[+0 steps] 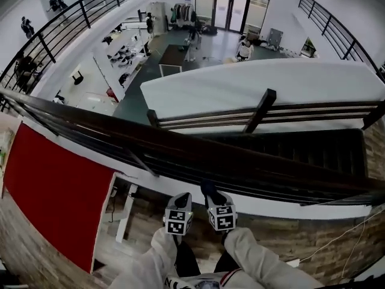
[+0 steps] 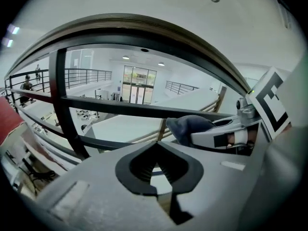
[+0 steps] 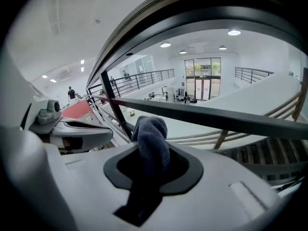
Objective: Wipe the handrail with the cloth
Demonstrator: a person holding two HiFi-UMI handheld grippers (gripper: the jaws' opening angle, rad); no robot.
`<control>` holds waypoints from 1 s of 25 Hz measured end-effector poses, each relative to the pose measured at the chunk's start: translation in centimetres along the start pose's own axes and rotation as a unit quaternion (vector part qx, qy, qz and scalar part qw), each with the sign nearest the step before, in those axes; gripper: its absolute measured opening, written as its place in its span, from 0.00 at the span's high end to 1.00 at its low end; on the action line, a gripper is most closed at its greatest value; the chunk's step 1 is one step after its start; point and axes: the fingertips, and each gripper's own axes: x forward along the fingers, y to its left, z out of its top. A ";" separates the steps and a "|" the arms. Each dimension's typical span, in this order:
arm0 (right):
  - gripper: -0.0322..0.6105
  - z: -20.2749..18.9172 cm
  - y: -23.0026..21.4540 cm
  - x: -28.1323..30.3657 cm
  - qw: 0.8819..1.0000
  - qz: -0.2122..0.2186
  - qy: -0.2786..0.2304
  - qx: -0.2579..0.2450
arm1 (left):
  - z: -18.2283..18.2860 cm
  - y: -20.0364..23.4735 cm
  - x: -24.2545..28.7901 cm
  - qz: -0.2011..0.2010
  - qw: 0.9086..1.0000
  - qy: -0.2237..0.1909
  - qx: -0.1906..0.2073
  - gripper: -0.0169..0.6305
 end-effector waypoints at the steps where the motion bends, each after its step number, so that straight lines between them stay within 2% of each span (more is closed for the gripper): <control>1: 0.81 0.0 1.3 0.8 1.000 0.009 0.003 -0.004 | -0.3 1.5 -0.4 0.009 1.000 -0.003 -0.005 0.97; 11: 0.81 0.2 10.6 8.1 0.997 0.069 0.021 -0.014 | -3.0 12.3 -3.4 0.076 0.997 -0.009 -0.030 0.97; 15: 0.81 1.2 12.7 11.8 0.996 0.082 0.024 -0.010 | -3.3 15.6 -3.0 0.091 0.995 -0.017 -0.031 0.97; 25: 0.81 2.0 16.7 19.8 0.995 0.100 0.007 -0.005 | -7.0 22.7 0.2 0.102 0.994 -0.032 -0.027 0.97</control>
